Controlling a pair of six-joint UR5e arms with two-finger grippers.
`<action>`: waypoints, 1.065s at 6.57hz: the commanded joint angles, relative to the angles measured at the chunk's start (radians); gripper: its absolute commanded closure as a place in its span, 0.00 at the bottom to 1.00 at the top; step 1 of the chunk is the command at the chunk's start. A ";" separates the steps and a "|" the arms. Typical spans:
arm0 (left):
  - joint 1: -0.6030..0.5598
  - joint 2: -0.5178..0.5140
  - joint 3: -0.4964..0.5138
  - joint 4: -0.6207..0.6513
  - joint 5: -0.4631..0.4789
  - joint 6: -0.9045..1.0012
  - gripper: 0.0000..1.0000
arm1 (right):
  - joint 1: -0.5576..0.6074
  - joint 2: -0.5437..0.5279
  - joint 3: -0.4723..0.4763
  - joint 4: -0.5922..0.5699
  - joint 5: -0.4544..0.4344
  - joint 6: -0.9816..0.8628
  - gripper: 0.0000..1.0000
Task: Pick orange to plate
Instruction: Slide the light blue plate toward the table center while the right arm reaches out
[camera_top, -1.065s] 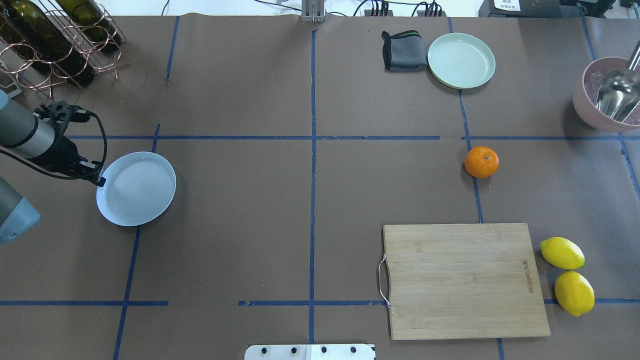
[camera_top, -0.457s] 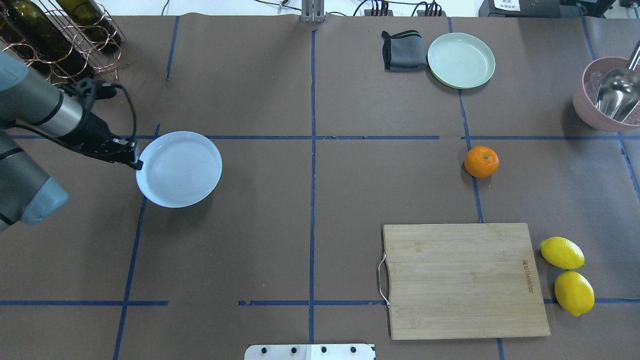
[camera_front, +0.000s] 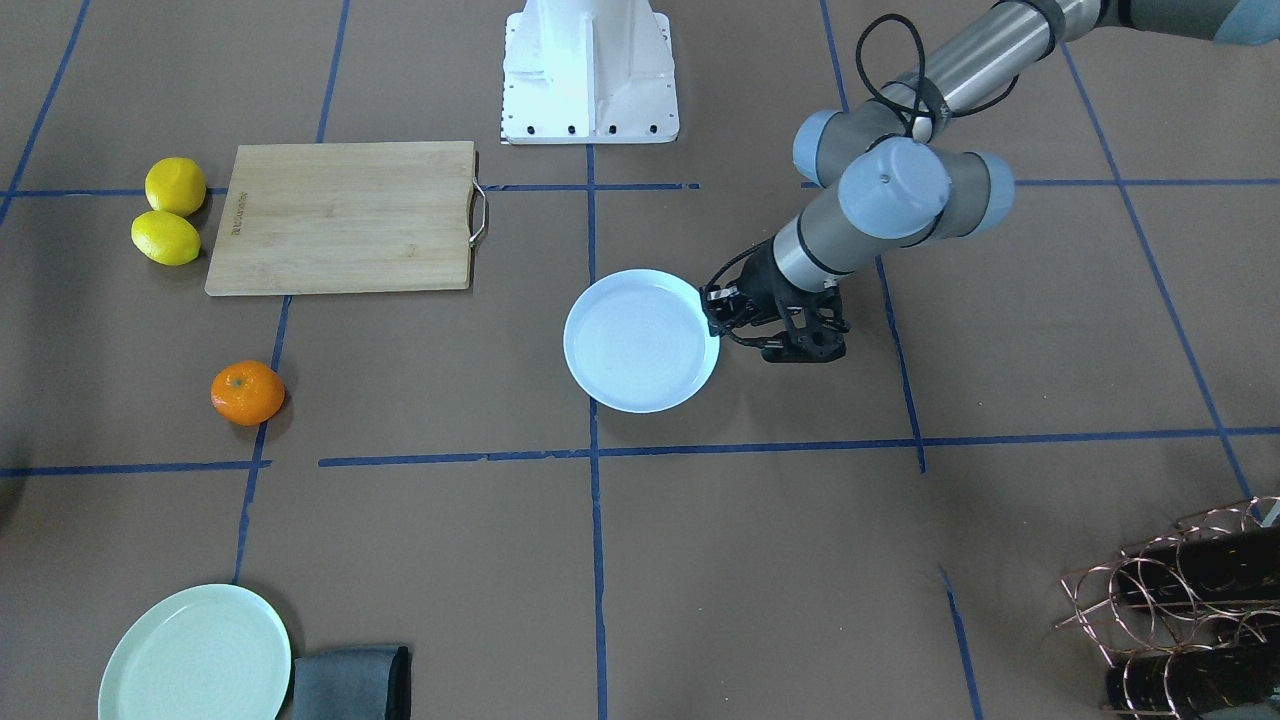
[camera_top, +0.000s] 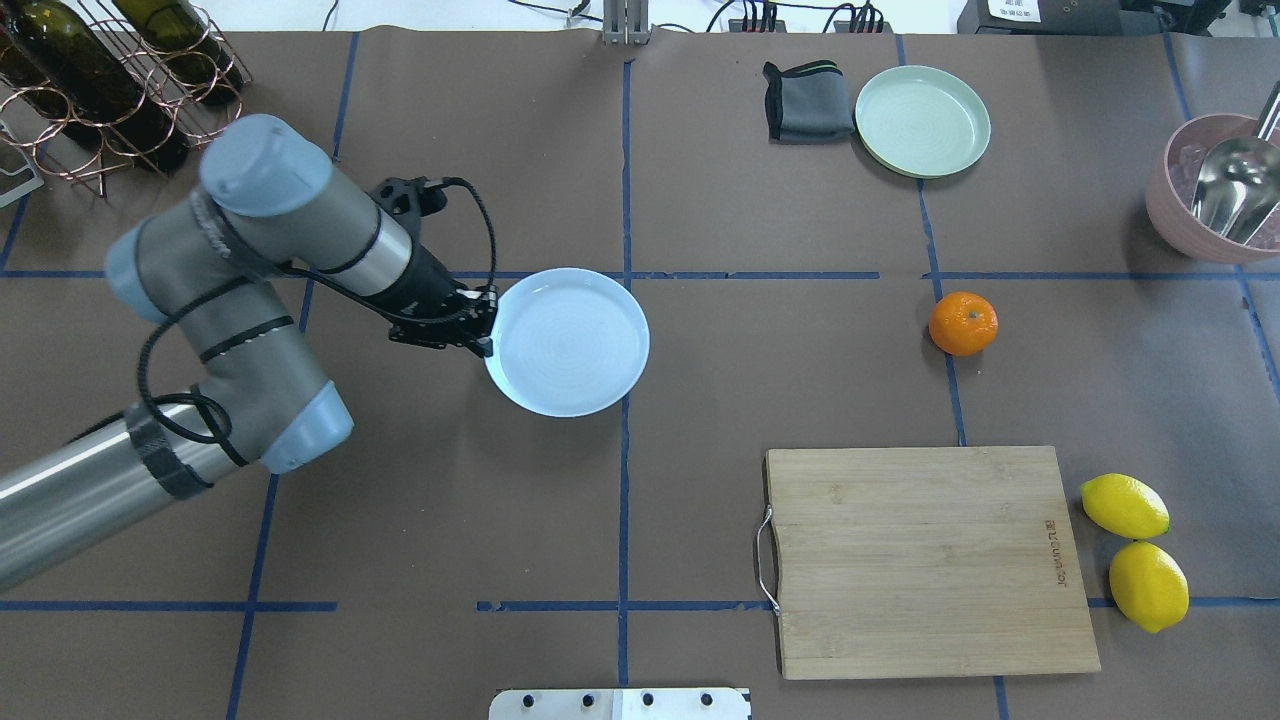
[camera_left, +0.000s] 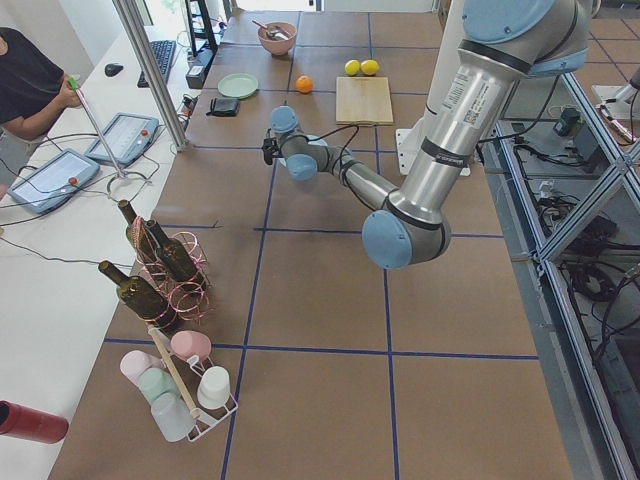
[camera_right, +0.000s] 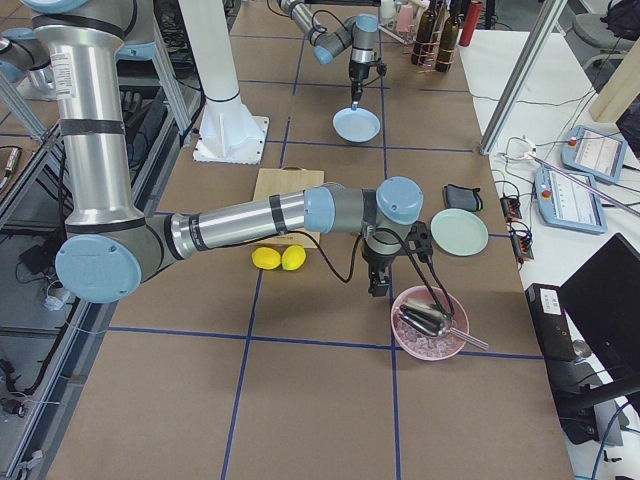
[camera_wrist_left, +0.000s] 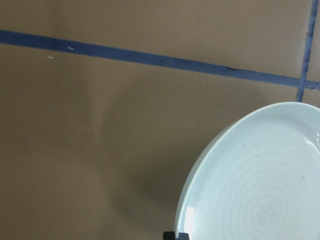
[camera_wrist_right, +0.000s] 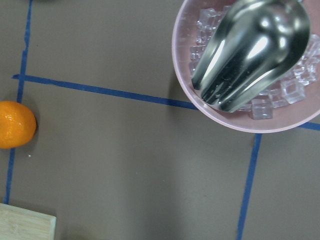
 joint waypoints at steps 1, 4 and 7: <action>0.047 -0.047 0.065 -0.069 0.074 -0.057 1.00 | -0.097 0.000 0.022 0.111 0.011 0.120 0.00; 0.056 -0.047 0.042 -0.175 0.085 -0.061 0.24 | -0.335 0.003 0.045 0.345 -0.050 0.593 0.00; 0.056 -0.042 0.008 -0.177 0.160 -0.088 0.08 | -0.554 0.050 0.036 0.519 -0.310 0.912 0.00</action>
